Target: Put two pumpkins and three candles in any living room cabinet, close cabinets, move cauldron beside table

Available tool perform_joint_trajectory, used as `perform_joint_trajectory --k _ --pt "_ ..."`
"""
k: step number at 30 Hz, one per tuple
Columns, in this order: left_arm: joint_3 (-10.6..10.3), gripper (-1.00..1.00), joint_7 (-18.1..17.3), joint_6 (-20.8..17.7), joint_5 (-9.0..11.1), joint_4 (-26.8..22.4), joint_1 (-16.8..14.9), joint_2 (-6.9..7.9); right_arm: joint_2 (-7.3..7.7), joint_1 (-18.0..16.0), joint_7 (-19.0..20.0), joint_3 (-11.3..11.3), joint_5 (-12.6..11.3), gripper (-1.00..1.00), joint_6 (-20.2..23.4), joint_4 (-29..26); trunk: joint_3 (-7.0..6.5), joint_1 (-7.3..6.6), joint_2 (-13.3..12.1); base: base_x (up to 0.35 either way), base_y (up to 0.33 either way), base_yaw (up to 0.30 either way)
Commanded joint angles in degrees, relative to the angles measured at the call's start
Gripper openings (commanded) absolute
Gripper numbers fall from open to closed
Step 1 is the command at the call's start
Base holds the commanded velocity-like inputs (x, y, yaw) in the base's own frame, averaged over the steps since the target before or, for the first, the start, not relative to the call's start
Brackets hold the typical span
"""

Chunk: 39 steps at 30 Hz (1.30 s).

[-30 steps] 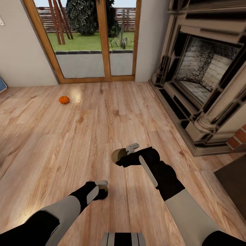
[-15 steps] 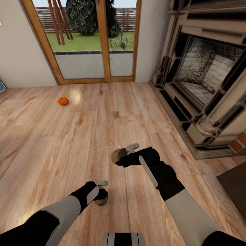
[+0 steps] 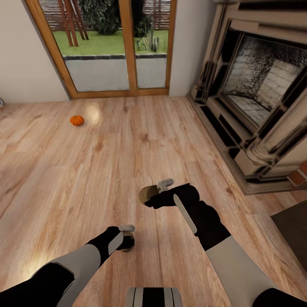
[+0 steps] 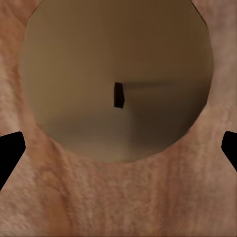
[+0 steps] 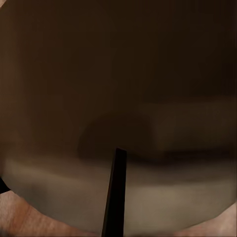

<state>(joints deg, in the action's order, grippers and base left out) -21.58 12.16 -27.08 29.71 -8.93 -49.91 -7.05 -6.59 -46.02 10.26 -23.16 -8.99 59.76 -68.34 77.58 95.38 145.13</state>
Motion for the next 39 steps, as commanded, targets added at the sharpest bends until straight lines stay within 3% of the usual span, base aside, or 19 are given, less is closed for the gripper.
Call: perform_joint_trajectory --k 1,7,22,27,39 --pt "-0.4 1.00 0.4 -0.3 0.6 -0.1 0.0 0.02 0.00 0.0 -0.2 0.0 -0.3 -1.00 0.2 0.0 0.27 0.01 0.0 0.000 0.000 0.000" --pt "-0.3 1.00 0.4 -0.3 0.7 -0.1 0.0 0.02 0.00 0.0 -0.2 0.0 -0.4 -1.00 0.2 0.0 1.60 0.16 0.1 0.000 0.000 0.000" --pt "-0.3 1.00 0.4 -0.2 0.7 -0.1 0.0 0.08 0.00 0.0 -0.2 0.0 -0.4 -1.00 0.2 0.0 1.60 0.16 0.1 0.000 0.000 0.000" --pt "-0.3 1.00 0.4 -0.3 0.7 -0.1 0.0 0.08 0.00 0.0 -0.2 0.0 -0.4 -1.00 0.2 0.0 2.70 0.29 0.2 0.000 0.000 0.000" --pt "-0.3 1.00 0.4 -0.3 0.7 -0.1 0.0 0.10 0.00 0.0 -0.2 0.0 -0.4 -1.00 0.2 0.0 2.70 0.29 0.2 0.000 0.000 0.000"
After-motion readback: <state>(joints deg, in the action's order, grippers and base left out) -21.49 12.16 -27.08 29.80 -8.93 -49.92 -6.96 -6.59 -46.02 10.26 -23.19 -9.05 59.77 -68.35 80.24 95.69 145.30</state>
